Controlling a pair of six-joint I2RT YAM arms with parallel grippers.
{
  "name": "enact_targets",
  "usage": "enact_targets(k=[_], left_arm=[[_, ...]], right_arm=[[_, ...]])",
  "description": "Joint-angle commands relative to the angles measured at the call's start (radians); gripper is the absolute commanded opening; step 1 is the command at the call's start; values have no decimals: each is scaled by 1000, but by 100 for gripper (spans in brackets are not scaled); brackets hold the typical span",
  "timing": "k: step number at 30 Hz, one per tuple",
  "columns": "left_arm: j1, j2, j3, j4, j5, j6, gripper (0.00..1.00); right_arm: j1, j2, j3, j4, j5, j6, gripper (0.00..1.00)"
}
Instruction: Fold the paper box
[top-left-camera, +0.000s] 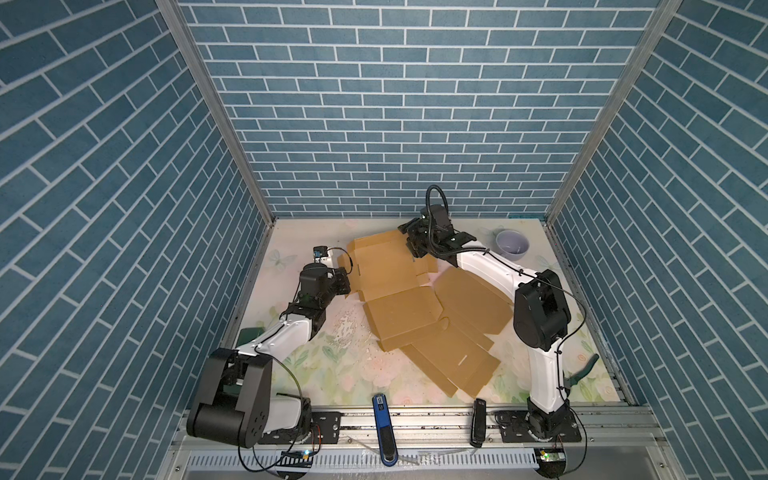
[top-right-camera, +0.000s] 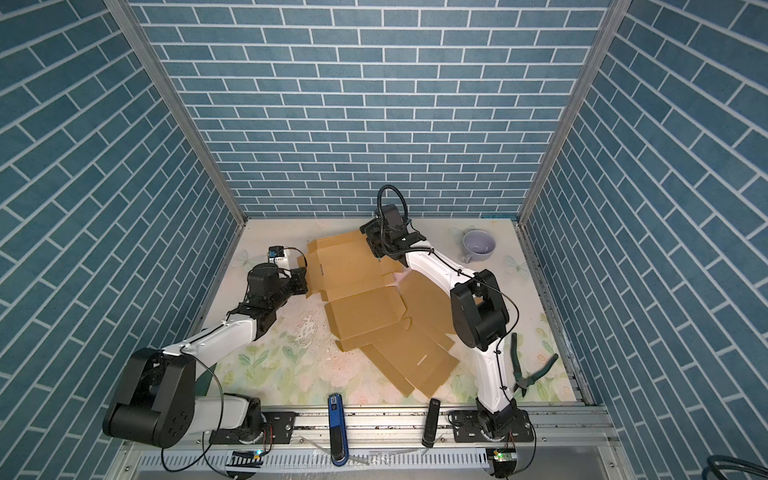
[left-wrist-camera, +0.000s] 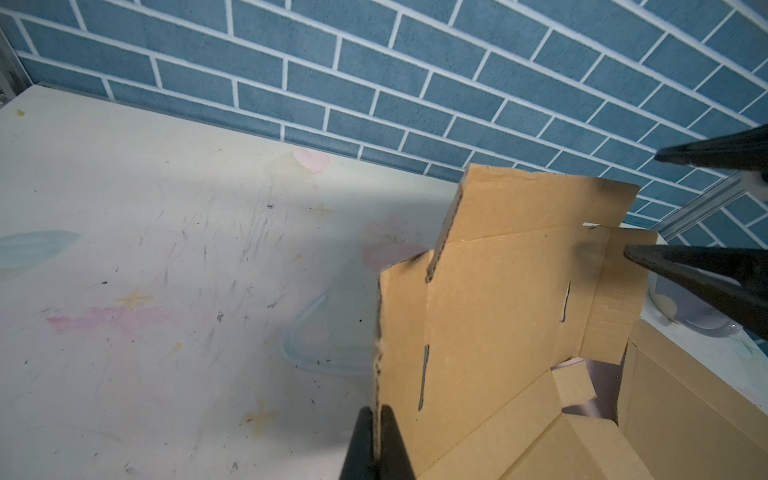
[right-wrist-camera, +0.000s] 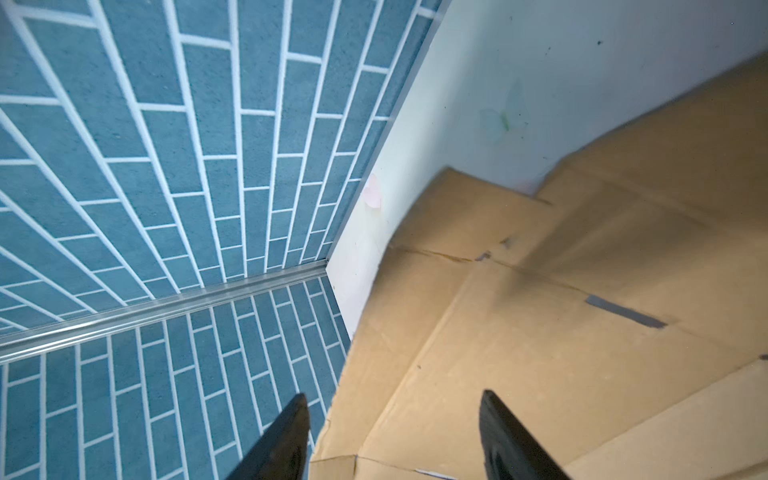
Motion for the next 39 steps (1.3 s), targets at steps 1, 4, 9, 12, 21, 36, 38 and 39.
enact_targets(k=[1, 4, 9, 12, 21, 36, 38, 39], left_arm=[[-15, -19, -20, 68, -6, 33, 0], [-24, -15, -28, 83, -11, 43, 0], [-35, -25, -37, 93, -40, 65, 0], [-38, -31, -45, 100, -54, 71, 0], [-66, -34, -46, 118, -70, 89, 0], [-87, -42, -54, 138, -122, 116, 0], [-89, -40, -52, 139, -128, 118, 0], [-89, -39, -51, 139, -129, 118, 0]], right_arm=[[6, 49, 121, 0, 17, 69, 65], [6, 84, 180, -47, 16, 78, 65], [7, 96, 203, -103, -11, 94, 65], [8, 90, 203, -142, -12, 101, 65], [9, 105, 231, -184, -20, 118, 64], [8, 160, 270, -217, -51, 122, 55], [8, 160, 270, -221, -52, 121, 51], [8, 158, 270, -221, -51, 121, 49]])
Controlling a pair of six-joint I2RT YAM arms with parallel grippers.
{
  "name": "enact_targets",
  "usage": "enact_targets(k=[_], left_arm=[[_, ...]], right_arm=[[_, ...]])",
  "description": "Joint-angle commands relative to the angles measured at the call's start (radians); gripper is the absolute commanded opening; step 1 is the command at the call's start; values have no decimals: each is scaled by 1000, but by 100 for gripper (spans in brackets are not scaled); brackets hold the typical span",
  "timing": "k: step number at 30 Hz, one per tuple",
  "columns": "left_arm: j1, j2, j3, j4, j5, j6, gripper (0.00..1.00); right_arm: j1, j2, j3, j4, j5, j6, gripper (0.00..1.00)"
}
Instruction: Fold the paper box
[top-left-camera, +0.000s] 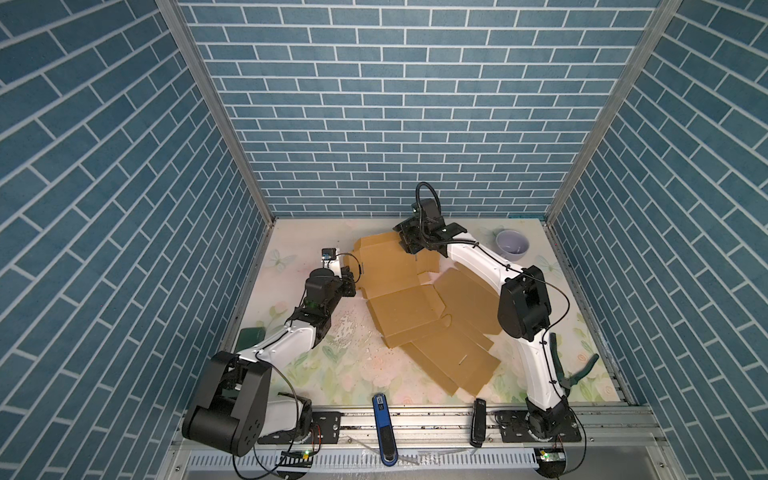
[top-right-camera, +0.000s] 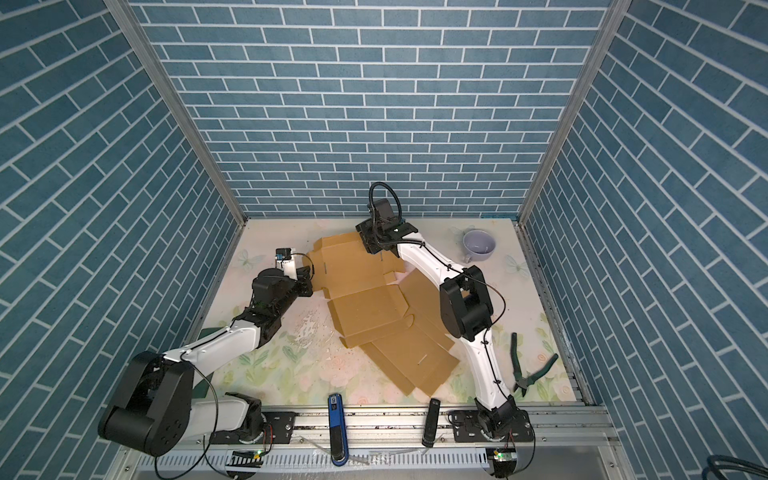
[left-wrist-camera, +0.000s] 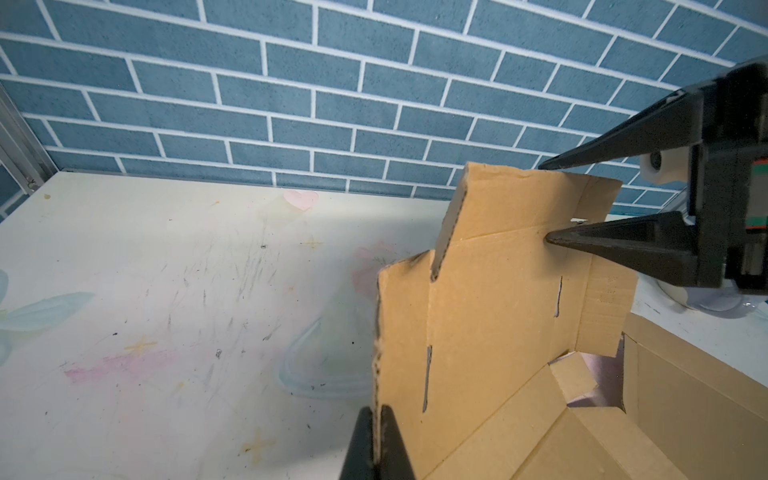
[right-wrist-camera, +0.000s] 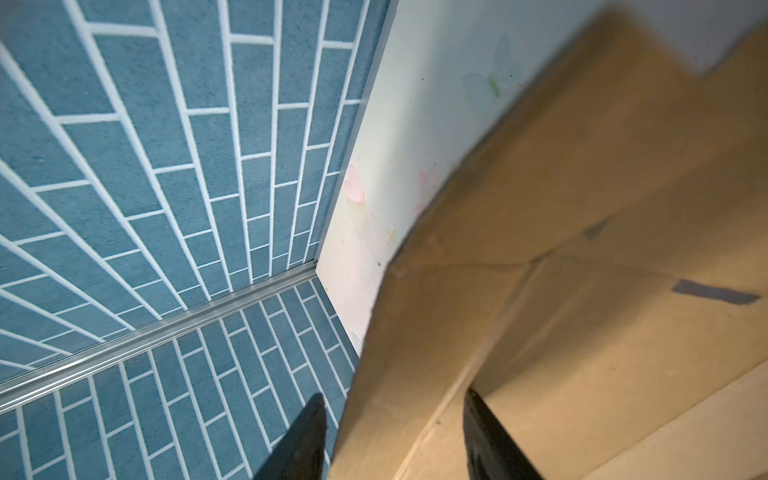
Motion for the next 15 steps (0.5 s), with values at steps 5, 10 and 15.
enact_targets(k=[5, 10, 15], left_arm=[[-12, 5, 6, 38, -26, 19, 0], [-12, 20, 16, 38, -39, 16, 0], [-14, 41, 24, 50, -51, 4, 0]], right_arm=[[5, -1, 9, -22, -7, 32, 34], [5, -21, -33, -7, -1, 32, 26], [7, -57, -82, 8, -3, 34, 24]])
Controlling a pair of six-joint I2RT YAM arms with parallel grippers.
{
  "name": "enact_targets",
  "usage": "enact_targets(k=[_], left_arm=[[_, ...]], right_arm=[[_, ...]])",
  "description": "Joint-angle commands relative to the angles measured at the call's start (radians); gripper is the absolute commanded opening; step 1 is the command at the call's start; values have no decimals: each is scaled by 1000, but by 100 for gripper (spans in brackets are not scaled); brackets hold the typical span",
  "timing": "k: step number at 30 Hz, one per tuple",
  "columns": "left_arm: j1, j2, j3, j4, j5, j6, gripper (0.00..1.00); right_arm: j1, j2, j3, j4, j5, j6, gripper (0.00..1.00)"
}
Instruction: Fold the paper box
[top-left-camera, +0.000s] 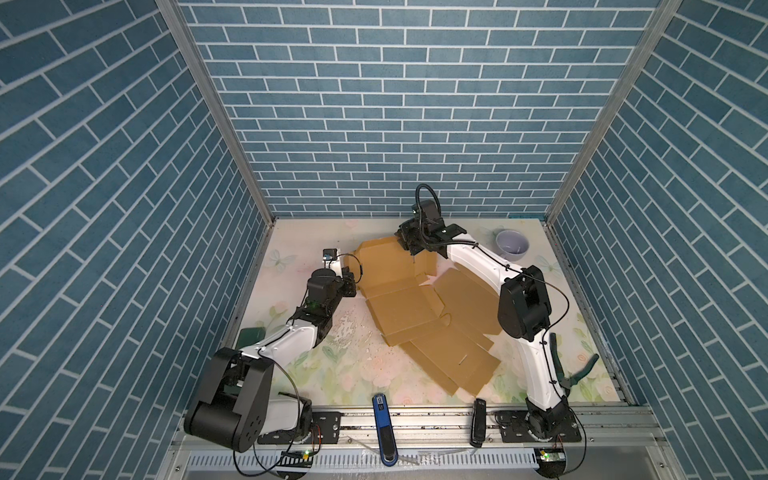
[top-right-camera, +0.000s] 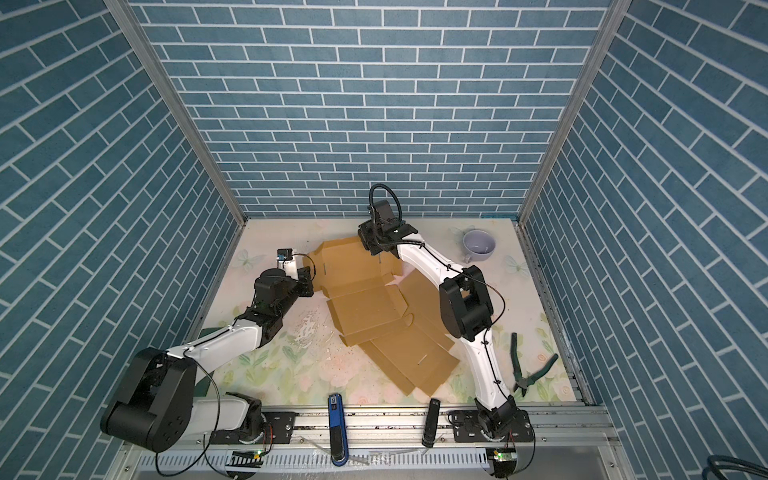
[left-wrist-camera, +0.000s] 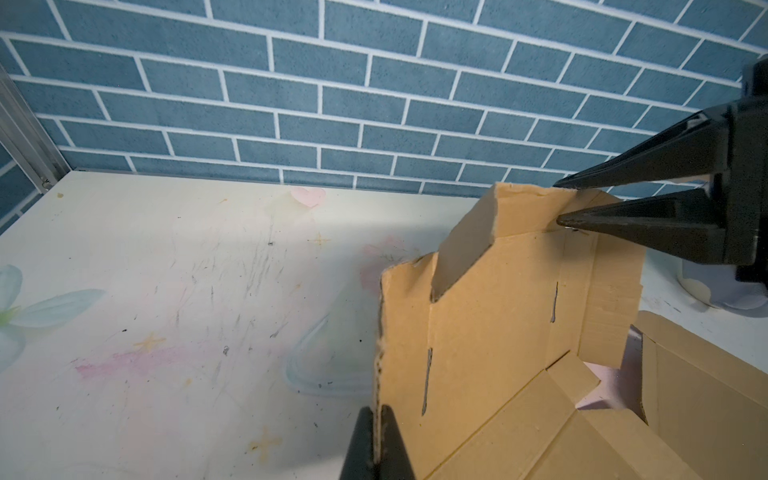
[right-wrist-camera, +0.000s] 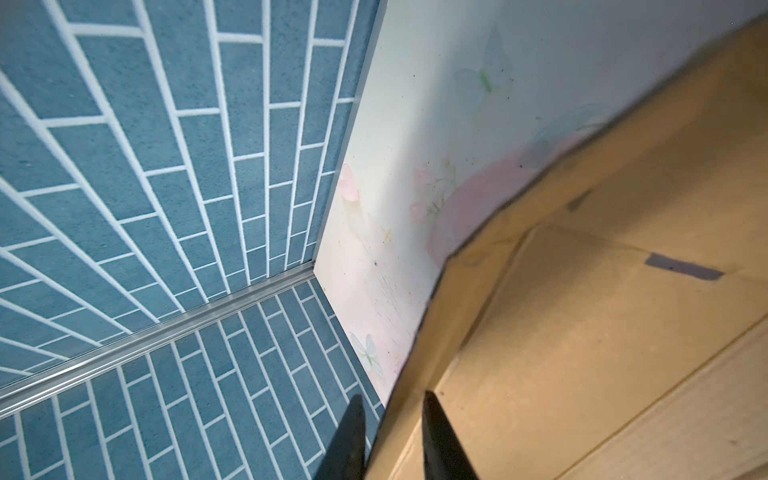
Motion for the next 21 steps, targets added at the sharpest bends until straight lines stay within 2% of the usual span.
enact_targets(k=[1, 8, 16, 21], left_arm=[[-7, 18, 25, 44, -23, -3, 0], [-17, 36, 36, 56, -24, -6, 0], [-29, 21, 34, 40, -13, 6, 0], [-31, 16, 39, 21, -7, 13, 0]], right_arm=[[8, -56, -61, -4, 0, 27, 24], [14, -82, -146, 40, 1, 46, 24], [13, -49, -114, 63, -3, 48, 24], [13, -35, -117, 89, -6, 56, 14]])
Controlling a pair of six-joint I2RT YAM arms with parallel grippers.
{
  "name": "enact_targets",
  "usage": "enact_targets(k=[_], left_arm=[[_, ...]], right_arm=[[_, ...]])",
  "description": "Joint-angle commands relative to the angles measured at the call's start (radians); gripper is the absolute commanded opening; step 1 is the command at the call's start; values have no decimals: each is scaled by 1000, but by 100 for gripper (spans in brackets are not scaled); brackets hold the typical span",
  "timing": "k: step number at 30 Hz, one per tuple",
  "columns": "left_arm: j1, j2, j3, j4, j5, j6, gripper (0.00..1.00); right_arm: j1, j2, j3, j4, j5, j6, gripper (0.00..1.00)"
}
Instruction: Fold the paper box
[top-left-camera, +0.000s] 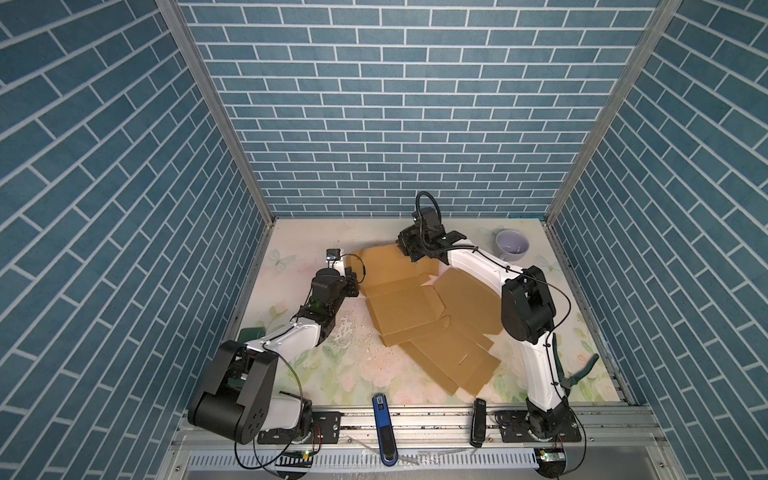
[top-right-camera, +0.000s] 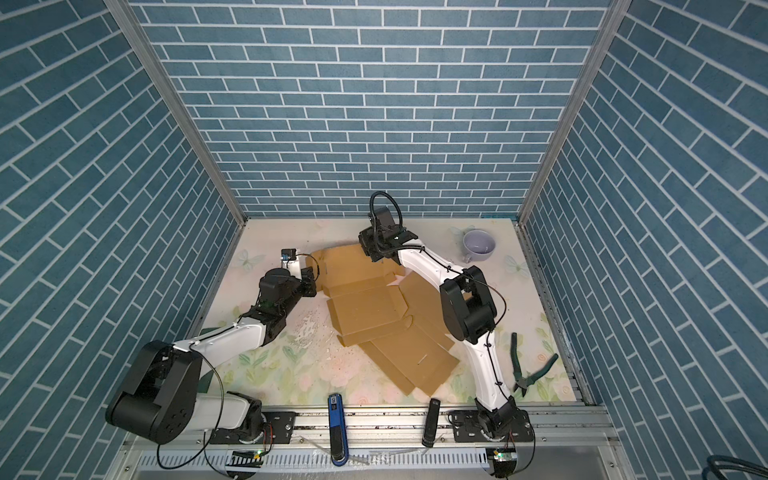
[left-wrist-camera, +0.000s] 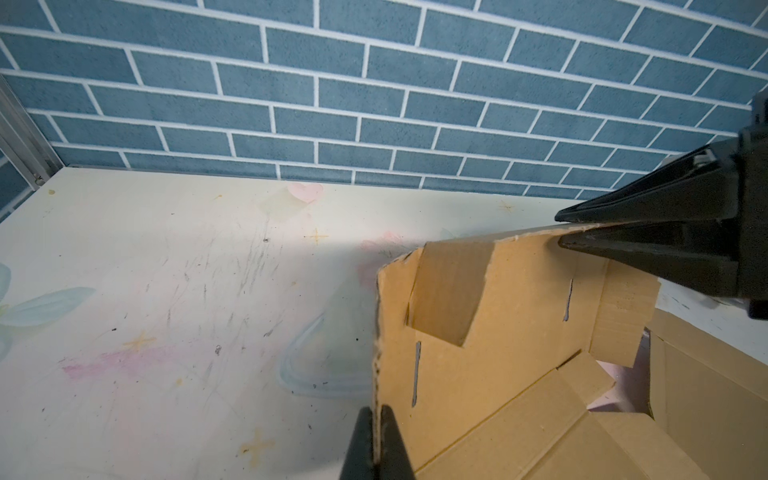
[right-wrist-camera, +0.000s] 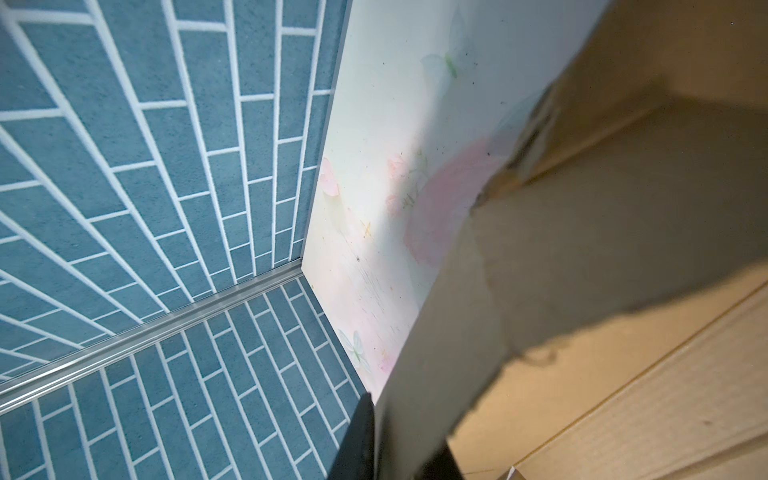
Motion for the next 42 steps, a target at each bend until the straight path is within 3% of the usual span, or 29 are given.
enact_targets(k=[1, 4, 8, 19, 28, 42], left_arm=[[-8, -14, 32, -2, 13, 14, 0], [-8, -11, 35, -11, 11, 10, 1], [-7, -17, 34, -25, -1, 7, 10], [-7, -91, 21, -122, -28, -10, 28], [23, -226, 4, -300, -8, -22, 35], [125, -162, -27, -299, 124, -82, 35]], right_arm=[[4, 2, -8, 24, -2, 34, 12], [4, -9, -27, 48, 0, 32, 6], [2, -22, -53, 77, -2, 27, 2], [2, -44, -92, 140, -21, -32, 0], [2, -84, -174, 237, -50, -96, 0], [-10, -103, -268, 427, -129, -133, 0]])
